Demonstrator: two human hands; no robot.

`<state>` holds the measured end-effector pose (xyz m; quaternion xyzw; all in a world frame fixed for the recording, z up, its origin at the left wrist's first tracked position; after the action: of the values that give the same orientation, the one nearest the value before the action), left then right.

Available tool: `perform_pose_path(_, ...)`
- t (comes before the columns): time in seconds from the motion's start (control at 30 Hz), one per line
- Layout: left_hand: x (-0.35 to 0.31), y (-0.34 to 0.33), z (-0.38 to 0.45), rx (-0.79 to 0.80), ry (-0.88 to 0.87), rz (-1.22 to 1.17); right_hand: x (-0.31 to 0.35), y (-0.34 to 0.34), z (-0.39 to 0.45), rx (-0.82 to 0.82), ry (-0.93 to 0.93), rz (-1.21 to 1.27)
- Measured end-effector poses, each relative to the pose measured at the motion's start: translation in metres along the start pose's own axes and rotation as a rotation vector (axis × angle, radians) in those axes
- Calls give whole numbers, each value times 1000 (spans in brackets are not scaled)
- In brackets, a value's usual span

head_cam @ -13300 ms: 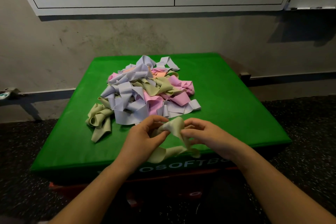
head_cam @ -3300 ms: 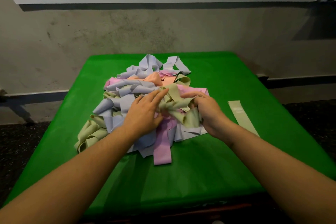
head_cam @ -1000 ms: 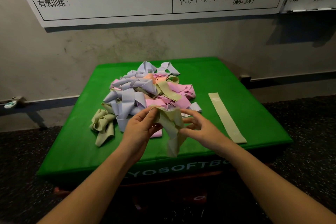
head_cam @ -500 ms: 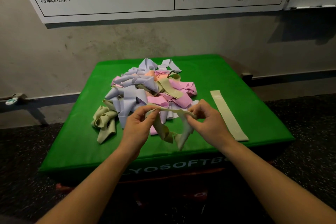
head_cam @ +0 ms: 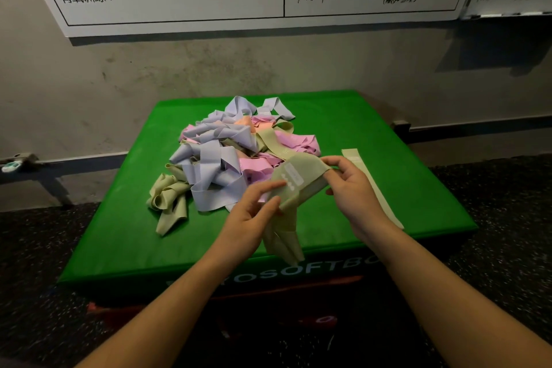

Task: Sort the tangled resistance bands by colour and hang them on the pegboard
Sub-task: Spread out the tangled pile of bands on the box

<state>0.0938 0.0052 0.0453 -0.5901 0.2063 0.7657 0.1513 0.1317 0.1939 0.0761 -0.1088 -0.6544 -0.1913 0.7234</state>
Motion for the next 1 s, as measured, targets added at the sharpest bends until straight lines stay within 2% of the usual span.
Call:
perform_pose_path(0.1,-1,-3,1,13,79,-128,-1,-1,0,50,-1,12)
perform_pose_path(0.2,-2,-7,6,58,95,-130,3,-4,-2,100,49,26)
perform_pose_path(0.3,-2,-10,8,61,124,-89,7,-6,-4,126,170,-75)
perform_pose_path(0.37,0,-11,9,60,165,-140,8,-6,-5,153,188,-58)
perform_pose_path(0.43,3,-12,9,65,219,-182,9,-8,-6,198,145,58)
perform_pose_path(0.5,6,-13,7,89,244,-128,7,-10,-5,191,105,121)
perform_pose_path(0.6,12,-11,6,123,193,31,2,-13,-5,112,34,132)
perform_pose_path(0.7,12,-10,7,73,150,74,-6,-17,-7,126,-40,123)
perform_pose_path(0.77,10,-14,6,8,201,-53,-12,-19,-9,212,-104,88)
perform_pose_path(0.9,14,-12,8,-91,310,-425,-27,-14,-17,496,-289,12)
perform_pose_path(1.0,17,-5,9,-124,335,-497,-38,-7,-22,594,-396,-71)
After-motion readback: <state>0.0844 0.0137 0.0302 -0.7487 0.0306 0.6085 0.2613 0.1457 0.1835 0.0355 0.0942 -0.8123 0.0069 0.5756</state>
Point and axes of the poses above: each hand's wrist, its own z-axis towards the middle knuckle, its own y-axis out of the back of the hand, x = y × z, the point moved 2 cm from there along z, towards the middle knuckle, and after that the axes turned 1 degree about z, right-handed, at the moved point
